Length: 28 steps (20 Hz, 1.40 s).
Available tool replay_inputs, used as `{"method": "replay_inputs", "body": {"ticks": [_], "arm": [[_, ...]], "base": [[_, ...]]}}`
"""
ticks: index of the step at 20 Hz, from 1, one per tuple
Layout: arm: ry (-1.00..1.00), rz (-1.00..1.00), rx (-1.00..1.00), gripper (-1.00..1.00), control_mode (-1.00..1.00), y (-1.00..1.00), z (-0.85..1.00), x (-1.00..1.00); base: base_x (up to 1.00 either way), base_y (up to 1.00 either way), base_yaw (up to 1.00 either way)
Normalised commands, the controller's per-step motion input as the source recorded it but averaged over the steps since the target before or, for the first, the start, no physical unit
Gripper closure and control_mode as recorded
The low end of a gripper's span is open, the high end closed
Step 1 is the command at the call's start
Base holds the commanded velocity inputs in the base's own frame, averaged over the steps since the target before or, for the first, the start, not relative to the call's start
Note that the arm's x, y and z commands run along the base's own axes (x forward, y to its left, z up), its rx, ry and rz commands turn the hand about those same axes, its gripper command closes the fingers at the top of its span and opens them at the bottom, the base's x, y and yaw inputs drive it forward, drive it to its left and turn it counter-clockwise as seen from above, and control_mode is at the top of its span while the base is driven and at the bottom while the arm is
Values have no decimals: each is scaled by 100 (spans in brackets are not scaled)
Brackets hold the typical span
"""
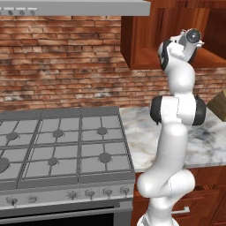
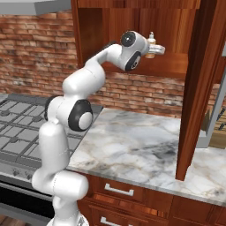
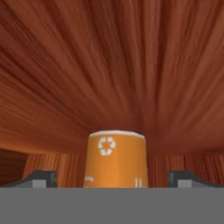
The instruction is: Locate and retrieve the soap dispenser and soap dispenser from the cabinet. Place them next to the sink.
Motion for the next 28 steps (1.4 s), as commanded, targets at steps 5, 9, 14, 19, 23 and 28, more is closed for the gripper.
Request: {"method": "replay_inputs", "body": {"ticks": [5,9,14,19,23,28], "arm": [[0,0,0,-100,-100,0,-1,27],[0,0,0,100,-100,0,-1,22],[0,0,0,100,-100,0,-4,13],[-1,0,0,100,-100,0,0,1],[-5,0,0,100,-100,0,1,-15],[-7,0,1,100,-100,2,15,-36]], "base": [[0,0,0],[0,0,0],[0,0,0],[0,0,0],[0,0,0],[0,0,0]]}}
